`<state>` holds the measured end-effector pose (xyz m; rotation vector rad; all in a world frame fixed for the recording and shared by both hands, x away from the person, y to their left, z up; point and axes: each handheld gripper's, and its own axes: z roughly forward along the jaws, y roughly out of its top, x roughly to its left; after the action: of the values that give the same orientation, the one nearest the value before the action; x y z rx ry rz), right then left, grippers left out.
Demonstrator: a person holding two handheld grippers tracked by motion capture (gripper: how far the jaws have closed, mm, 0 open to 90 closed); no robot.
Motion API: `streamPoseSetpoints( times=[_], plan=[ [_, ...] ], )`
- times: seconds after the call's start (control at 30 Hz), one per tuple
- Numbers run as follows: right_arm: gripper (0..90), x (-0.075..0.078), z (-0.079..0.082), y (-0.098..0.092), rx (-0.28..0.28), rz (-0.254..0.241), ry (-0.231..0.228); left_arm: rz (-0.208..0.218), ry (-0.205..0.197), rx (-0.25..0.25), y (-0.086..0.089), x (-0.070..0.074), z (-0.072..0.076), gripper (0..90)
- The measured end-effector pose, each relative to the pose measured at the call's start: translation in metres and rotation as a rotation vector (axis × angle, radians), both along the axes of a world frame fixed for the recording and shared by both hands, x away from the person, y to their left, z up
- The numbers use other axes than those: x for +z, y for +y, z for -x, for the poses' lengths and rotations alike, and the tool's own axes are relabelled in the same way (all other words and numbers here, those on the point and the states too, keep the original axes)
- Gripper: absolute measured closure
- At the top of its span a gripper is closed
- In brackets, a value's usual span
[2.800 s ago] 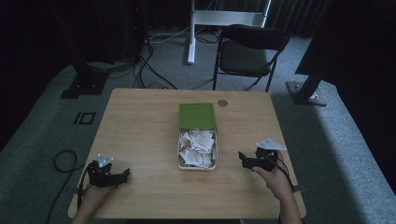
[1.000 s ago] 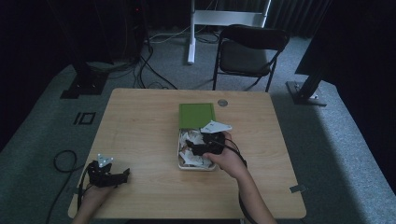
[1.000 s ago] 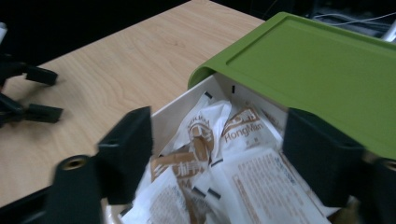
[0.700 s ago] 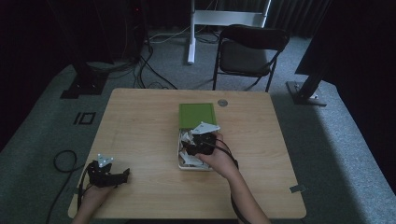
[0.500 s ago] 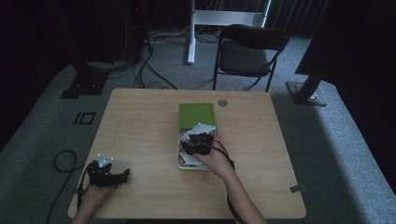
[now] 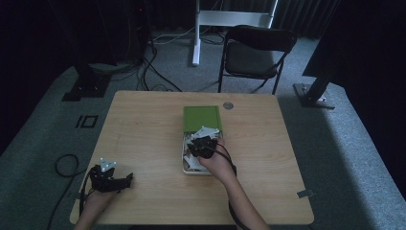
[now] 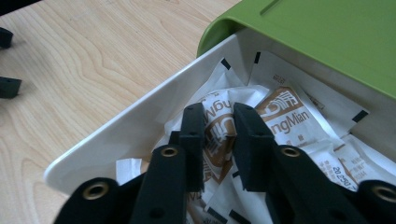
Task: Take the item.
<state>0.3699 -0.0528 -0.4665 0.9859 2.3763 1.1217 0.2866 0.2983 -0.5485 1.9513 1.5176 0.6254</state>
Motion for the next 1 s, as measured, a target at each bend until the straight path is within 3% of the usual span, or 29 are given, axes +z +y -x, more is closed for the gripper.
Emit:
streamPoseSetpoints(
  times=[0.27, 0.43, 0.73, 1.0],
  plan=[
    [77.5, 0.019, 0.011, -0.008, 0.036, -0.039, -0.035, -0.002, 0.000, -0.001, 0.000, 0.000, 0.000, 2.3],
    [77.7, 0.028, 0.020, -0.016, 0.062, -0.069, -0.028, -0.002, 0.000, -0.001, 0.000, 0.000, 0.000, 2.3],
    [77.8, 0.048, 0.025, -0.043, 0.024, -0.099, -0.077, -0.002, 0.001, -0.002, 0.000, 0.000, 0.000, 2.3],
    [77.8, 0.056, 0.021, -0.077, -0.069, -0.123, -0.103, -0.002, 0.000, -0.001, 0.000, 0.000, 0.000, 2.3]
  ],
)
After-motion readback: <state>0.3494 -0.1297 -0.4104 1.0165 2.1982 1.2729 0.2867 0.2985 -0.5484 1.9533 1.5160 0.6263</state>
